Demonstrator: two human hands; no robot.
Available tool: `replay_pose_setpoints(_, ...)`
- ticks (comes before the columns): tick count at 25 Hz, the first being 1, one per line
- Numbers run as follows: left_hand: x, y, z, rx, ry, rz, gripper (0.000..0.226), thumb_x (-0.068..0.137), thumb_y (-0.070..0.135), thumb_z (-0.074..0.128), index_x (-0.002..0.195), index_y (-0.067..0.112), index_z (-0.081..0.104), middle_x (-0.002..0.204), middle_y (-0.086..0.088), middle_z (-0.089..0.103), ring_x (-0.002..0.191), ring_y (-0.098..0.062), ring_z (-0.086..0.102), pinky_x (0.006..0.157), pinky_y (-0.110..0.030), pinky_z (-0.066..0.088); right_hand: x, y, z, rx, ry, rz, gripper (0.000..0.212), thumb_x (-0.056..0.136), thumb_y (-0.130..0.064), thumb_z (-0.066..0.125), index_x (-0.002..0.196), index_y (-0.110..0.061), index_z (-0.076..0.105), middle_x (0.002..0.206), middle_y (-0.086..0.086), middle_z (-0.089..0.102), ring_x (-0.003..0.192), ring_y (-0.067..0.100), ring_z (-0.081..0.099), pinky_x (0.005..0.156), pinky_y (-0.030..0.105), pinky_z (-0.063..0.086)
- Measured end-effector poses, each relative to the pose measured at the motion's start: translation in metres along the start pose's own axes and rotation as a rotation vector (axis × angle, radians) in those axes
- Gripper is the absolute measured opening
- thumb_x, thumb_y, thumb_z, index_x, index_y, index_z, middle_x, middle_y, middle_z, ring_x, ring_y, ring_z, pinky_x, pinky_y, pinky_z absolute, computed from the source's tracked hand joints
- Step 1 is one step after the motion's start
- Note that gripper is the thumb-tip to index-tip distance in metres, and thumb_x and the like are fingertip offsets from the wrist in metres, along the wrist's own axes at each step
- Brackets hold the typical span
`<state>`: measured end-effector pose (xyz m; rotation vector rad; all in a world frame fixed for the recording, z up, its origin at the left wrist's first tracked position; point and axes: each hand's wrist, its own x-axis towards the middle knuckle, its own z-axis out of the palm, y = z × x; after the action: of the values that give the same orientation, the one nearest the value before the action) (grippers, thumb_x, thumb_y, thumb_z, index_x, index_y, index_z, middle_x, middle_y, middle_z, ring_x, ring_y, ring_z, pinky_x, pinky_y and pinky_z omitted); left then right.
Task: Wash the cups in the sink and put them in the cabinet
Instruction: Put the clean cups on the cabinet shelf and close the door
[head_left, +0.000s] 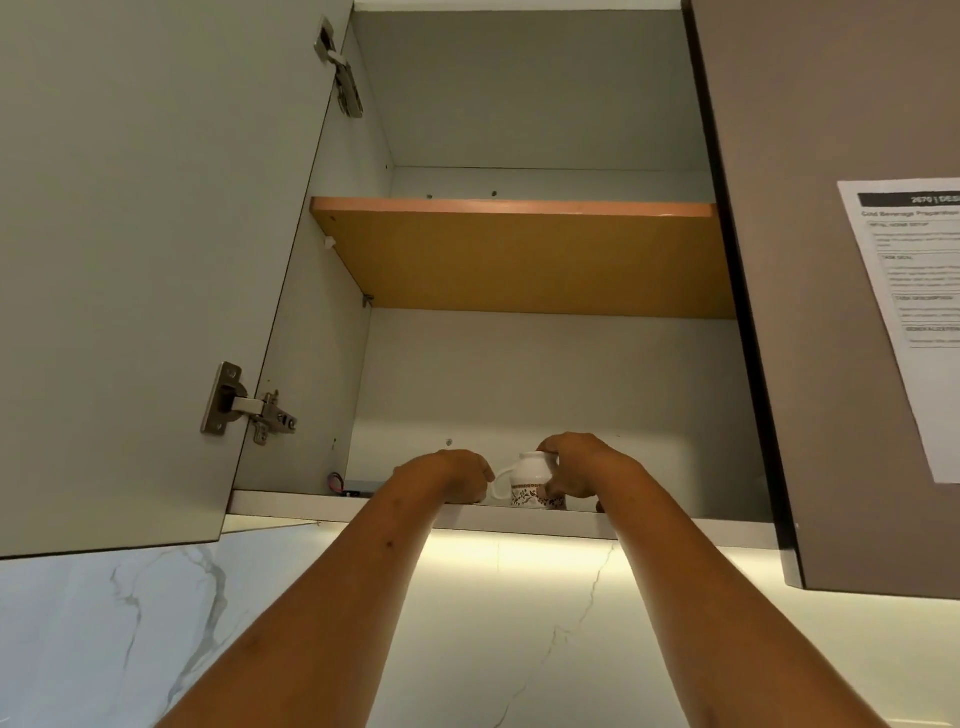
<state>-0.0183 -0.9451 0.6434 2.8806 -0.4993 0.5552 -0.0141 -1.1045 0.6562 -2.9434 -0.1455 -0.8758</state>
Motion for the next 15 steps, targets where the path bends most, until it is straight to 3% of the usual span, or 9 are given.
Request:
replay_pose_setpoints(4, 0.005, -0.004, 0.003, 0.058, -0.045, -0.025, 0.05, 0.1, 0.008, 0.034, 0.15, 0.013, 0.027, 0.156, -0.007, 0.027, 0.143, -0.023, 0.026, 0.113, -0.032, 0.022, 0.004, 0.003, 0.004, -0.038, 0.015, 0.0, 0.052, 0.081, -0.019, 0.072, 0.129, -0.015, 0.052, 0.129, 0.006, 0.055, 0.115, 0.024, 0.053, 0.097, 0.034, 0.046)
replay_pose_setpoints(8, 0.02, -0.019, 0.012, 0.043, -0.03, -0.107, 0.053, 0.094, 0.02, 0.036, 0.147, 0.023, 0.034, 0.157, -0.002, 0.025, 0.144, -0.029, 0.022, 0.117, -0.052, 0.017, 0.003, 0.003, 0.01, -0.061, 0.029, 0.038, 0.056, 0.08, -0.024, 0.073, 0.13, -0.02, 0.05, 0.127, 0.005, 0.057, 0.111, 0.023, 0.055, 0.094, 0.037, 0.048)
replay_pose_setpoints(10, 0.016, -0.017, 0.014, -0.06, 0.134, -0.119, 0.048, 0.091, 0.018, 0.039, 0.138, 0.024, 0.047, 0.149, 0.003, 0.037, 0.139, -0.026, 0.03, 0.115, -0.057, 0.011, 0.001, 0.003, 0.01, -0.045, 0.024, 0.047, 0.066, 0.08, -0.028, 0.072, 0.139, -0.025, 0.041, 0.135, 0.006, 0.052, 0.116, 0.024, 0.053, 0.098, 0.039, 0.046)
replay_pose_setpoints(12, -0.004, -0.011, 0.01, -0.145, 0.437, -0.038, 0.039, 0.091, 0.017, 0.043, 0.127, 0.025, 0.056, 0.138, 0.002, 0.05, 0.131, -0.022, 0.04, 0.112, -0.054, 0.014, -0.003, 0.001, 0.004, 0.039, 0.037, 0.041, 0.08, 0.081, -0.032, 0.072, 0.147, -0.028, 0.027, 0.145, 0.008, 0.042, 0.127, 0.027, 0.047, 0.104, 0.038, 0.041)
replay_pose_setpoints(15, -0.041, -0.022, 0.017, -0.215, 0.837, 0.198, 0.03, 0.09, 0.02, 0.048, 0.117, 0.026, 0.06, 0.121, 0.007, 0.062, 0.118, -0.018, 0.051, 0.105, -0.041, 0.03, -0.023, -0.023, -0.003, 0.202, 0.302, -0.056, 0.071, 0.084, -0.038, 0.067, 0.145, -0.03, 0.031, 0.144, 0.007, 0.043, 0.13, 0.028, 0.042, 0.105, 0.042, 0.038)
